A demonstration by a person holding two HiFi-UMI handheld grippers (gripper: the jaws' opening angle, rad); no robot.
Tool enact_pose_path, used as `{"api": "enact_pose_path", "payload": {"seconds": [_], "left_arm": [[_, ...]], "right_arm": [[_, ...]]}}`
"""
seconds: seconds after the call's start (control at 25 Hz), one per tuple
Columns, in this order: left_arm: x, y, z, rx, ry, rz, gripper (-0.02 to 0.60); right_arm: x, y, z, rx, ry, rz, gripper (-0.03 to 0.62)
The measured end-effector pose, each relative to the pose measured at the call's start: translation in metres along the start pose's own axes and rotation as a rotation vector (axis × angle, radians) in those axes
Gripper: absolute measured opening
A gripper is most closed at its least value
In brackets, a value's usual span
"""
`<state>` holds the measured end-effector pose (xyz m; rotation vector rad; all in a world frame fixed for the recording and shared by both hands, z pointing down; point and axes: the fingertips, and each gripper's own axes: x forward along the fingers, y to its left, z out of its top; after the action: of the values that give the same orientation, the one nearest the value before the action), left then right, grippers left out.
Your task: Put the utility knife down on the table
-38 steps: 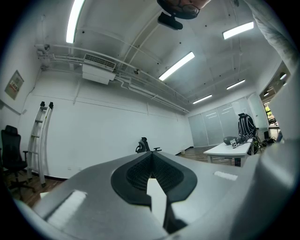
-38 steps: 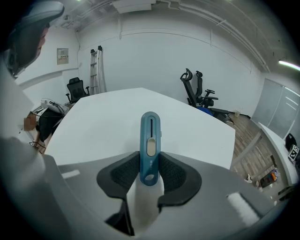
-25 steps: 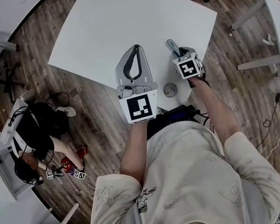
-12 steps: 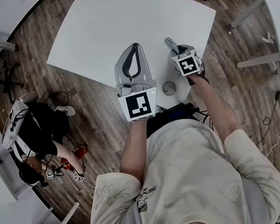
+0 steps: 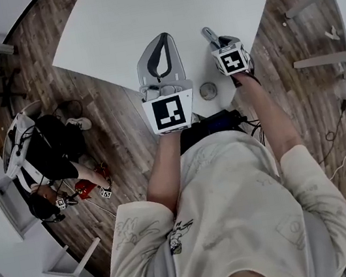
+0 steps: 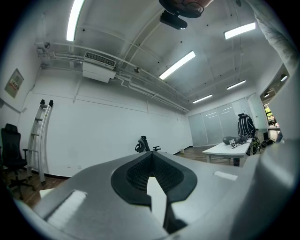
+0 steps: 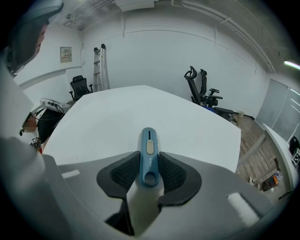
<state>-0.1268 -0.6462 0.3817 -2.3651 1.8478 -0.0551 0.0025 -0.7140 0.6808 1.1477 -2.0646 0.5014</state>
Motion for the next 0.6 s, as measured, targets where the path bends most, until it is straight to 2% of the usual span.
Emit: {"api": "enact_pose_path", "payload": {"seconds": [0.6], "left_arm": [[0.0,0.007,0.012,-0.002,0.005,0.002,0.018]], "right_arm": [[-0.01,0.003,0.014,-0.005,-0.005,-0.005,0.138]]}}
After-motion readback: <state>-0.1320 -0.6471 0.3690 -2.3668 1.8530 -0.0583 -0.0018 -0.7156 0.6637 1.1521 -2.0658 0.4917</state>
